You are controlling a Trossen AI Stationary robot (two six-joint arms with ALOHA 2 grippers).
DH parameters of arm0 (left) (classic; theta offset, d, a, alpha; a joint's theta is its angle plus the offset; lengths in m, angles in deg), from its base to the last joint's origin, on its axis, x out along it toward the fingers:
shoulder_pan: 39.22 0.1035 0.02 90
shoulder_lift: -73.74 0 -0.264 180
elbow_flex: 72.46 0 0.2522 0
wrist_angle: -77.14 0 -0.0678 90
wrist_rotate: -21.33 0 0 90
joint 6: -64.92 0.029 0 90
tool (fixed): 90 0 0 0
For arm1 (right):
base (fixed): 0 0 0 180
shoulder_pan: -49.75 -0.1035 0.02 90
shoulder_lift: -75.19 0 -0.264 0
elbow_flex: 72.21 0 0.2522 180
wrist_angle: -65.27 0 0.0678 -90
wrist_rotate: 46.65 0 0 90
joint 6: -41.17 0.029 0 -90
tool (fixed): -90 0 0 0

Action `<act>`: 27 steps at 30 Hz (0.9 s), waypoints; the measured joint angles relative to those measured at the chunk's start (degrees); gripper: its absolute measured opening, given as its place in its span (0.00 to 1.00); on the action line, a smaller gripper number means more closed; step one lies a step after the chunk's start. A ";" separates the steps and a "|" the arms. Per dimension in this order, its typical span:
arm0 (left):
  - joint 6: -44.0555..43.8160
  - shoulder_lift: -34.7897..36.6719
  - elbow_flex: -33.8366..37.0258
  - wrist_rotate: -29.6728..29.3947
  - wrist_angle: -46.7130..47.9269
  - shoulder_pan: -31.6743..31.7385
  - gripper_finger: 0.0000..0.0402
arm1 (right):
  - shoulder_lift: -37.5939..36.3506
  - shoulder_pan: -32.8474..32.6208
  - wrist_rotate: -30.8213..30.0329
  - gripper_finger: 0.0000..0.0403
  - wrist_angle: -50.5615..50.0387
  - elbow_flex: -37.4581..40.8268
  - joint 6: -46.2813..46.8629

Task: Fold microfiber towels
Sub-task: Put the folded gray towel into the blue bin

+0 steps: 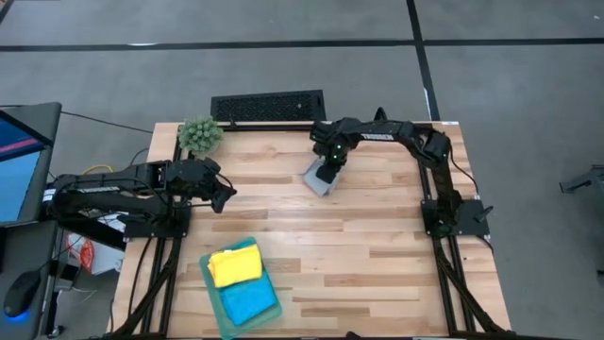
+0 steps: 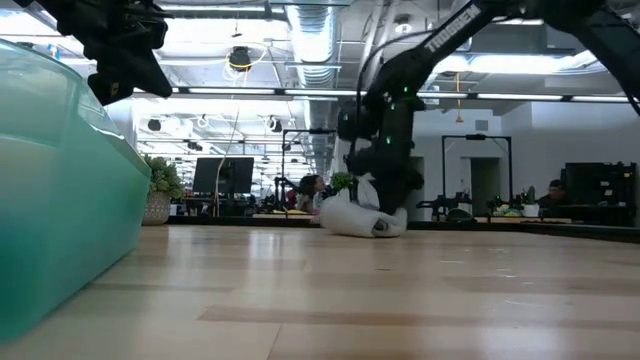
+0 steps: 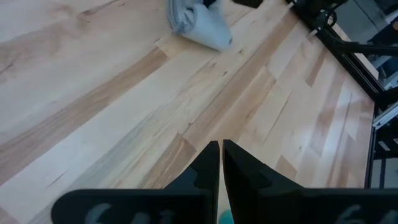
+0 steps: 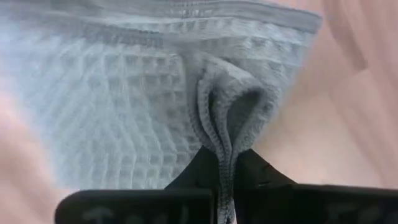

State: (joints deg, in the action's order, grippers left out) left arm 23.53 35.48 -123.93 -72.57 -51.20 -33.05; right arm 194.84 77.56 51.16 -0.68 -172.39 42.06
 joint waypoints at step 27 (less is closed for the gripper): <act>5.53 0.17 -0.02 -0.95 -0.13 0.00 0.03 | -13.62 -47.02 -17.00 0.08 35.57 -0.35 74.16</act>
State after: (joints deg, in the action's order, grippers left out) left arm 29.05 35.66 -123.95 -73.52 -51.33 -33.05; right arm 181.22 30.54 34.16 34.89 -172.74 116.22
